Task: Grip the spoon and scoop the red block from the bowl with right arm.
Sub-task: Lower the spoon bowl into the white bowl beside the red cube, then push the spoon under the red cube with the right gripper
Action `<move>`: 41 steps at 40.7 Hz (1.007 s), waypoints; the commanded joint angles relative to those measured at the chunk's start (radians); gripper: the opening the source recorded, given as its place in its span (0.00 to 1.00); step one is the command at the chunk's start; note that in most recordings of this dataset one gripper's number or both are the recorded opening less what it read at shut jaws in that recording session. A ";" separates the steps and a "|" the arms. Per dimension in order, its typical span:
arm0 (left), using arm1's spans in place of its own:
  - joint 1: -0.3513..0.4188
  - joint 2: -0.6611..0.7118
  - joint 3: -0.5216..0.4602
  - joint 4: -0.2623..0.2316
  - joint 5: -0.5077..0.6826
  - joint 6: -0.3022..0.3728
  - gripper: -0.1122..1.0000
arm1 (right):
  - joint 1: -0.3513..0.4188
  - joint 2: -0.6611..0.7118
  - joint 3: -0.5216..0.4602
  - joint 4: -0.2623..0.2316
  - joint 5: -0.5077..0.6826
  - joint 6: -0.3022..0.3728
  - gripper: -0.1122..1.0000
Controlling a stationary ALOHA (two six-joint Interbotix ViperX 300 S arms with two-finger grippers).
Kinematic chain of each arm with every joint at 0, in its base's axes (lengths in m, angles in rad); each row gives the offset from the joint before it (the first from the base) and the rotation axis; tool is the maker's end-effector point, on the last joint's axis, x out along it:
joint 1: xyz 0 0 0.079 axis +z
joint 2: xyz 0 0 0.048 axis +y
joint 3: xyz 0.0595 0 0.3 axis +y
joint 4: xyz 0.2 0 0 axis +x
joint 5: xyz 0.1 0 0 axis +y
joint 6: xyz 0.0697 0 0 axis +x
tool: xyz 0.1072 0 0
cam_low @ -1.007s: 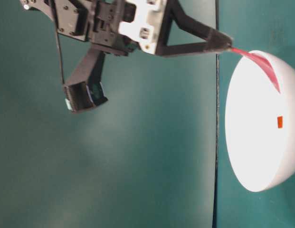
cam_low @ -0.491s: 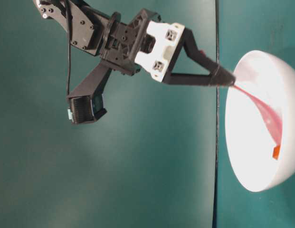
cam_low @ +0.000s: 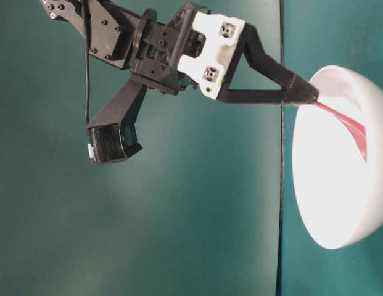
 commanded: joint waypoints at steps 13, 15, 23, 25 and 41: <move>0.002 0.008 -0.028 0.003 -0.011 0.002 0.10 | 0.008 -0.012 -0.021 -0.014 -0.094 0.005 0.31; 0.000 0.008 -0.028 0.003 -0.012 0.002 0.10 | 0.008 -0.012 -0.021 -0.014 -0.095 0.005 0.31; 0.002 0.008 -0.028 0.003 -0.012 -0.003 0.10 | 0.008 -0.020 -0.009 -0.014 -0.066 0.009 0.31; 0.000 0.008 -0.028 0.003 -0.011 -0.006 0.10 | 0.008 -0.025 -0.005 -0.011 -0.043 0.020 0.31; 0.000 0.008 -0.029 0.003 -0.011 -0.011 0.10 | 0.008 -0.100 -0.025 -0.008 0.158 0.112 0.31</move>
